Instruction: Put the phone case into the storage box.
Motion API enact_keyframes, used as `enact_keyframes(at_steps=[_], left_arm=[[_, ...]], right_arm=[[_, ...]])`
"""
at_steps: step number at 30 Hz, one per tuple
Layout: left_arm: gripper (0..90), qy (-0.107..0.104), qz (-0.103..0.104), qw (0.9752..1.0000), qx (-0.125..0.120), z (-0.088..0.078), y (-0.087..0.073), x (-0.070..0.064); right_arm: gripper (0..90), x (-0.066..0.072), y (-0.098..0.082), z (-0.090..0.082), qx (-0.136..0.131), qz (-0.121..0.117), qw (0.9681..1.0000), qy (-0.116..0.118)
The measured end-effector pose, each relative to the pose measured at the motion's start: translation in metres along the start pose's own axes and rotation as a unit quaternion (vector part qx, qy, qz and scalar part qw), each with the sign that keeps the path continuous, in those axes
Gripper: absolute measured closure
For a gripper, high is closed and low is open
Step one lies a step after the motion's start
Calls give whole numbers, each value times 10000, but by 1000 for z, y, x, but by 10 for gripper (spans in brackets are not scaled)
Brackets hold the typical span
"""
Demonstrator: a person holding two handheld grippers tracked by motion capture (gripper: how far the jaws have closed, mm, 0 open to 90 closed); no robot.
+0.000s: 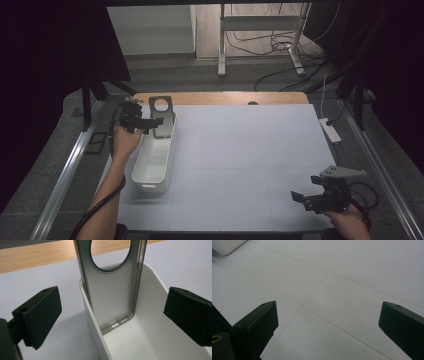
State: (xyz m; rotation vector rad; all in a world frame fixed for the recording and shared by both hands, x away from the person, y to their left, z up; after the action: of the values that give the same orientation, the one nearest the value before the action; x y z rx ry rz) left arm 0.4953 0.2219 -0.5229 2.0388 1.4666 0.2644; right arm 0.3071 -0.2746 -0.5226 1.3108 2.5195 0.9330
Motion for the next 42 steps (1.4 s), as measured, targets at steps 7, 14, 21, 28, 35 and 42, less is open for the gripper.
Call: enact_keyframes(at_steps=[7,14,21,28,35,42], left_arm=[[18,-97,102,9998,-144,-4,1,-3],[21,-193,192,9994,-218,-9,2,-10],[27,-239,254,9991,-259,-14,2,-13],[27,-425,178,9983,-348,-18,-1,-16],[16,-407,245,9982,-360,-20,-6,-20],[9,-418,305,9980,-368,-22,-10,-23]], right_arm=[[27,0,0,0,8,-13,10000,-11],[27,0,0,0,12,-13,10000,-6],[27,1,0,0,8,-30,10000,-7],[27,1,0,0,9,-42,10000,-10],[27,1,0,0,21,-51,10000,-16],[27,1,0,0,29,-56,10000,-18]])
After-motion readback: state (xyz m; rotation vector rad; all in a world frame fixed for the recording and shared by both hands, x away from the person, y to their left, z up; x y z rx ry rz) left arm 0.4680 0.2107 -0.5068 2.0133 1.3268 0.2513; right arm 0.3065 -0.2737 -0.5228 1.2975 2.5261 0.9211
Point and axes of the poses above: each handheld gripper's, and its own axes: z roughly forward along the jaws, y roughly out of its top, x roughly to its left, the point moved 10 cm from there along z, roughly forward along the jaws, and after that the axes turned 10 degrees about x, right-handed, at the moved point
